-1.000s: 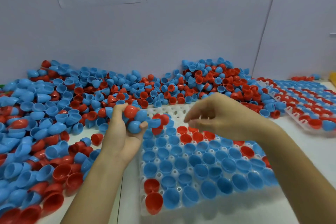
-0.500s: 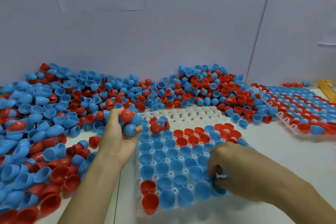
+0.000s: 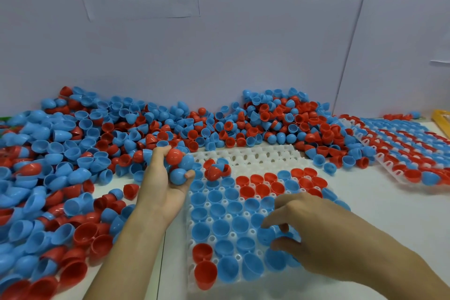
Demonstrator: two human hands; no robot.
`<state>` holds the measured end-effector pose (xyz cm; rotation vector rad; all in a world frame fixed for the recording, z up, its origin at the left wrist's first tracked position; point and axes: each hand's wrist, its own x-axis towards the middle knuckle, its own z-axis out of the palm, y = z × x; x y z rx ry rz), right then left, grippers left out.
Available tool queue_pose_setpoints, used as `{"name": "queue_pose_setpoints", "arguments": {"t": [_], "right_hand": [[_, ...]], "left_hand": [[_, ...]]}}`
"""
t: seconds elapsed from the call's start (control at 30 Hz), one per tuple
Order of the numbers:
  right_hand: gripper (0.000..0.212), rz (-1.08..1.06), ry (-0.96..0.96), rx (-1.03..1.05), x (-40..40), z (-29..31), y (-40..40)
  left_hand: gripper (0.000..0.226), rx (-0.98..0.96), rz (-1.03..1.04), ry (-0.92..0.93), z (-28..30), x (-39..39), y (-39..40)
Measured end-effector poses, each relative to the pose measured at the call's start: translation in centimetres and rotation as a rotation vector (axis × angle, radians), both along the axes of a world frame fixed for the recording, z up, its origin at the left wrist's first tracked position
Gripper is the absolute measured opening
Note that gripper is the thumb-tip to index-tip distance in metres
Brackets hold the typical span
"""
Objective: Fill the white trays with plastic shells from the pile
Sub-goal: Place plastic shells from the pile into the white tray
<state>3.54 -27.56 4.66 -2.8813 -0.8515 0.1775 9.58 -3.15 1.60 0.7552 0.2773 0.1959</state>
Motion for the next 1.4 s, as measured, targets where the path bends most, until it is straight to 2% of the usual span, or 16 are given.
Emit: {"name": "queue_pose_setpoints", "arguments": {"t": [0.17, 0.53, 0.8, 0.97, 1.17, 1.4], "right_hand": [[0.035, 0.021, 0.080, -0.021, -0.1, -0.2, 0.4], [0.027, 0.077, 0.067, -0.085, 0.1, 0.2, 1.4], [0.019, -0.116, 0.036, 0.013, 1.2, 2.4, -3.2], [0.023, -0.143, 0.123, -0.054, 1.3, 2.0, -3.9], [0.018, -0.147, 0.181, -0.117, 0.9, 1.2, -3.1], [0.020, -0.161, 0.203, -0.093, 1.0, 0.9, -3.1]], "left_hand": [[0.012, 0.013, -0.016, -0.014, 0.1, 0.0, 0.0], [0.013, 0.010, -0.017, -0.011, 0.2, -0.2, -0.1], [0.007, 0.021, -0.003, 0.016, 0.1, -0.1, -0.1], [0.007, 0.015, -0.002, 0.015, 0.1, -0.1, -0.1], [0.007, 0.020, -0.004, 0.018, -0.1, 0.0, -0.2], [0.007, 0.016, 0.001, 0.027, -0.1, 0.1, -0.1]]}}
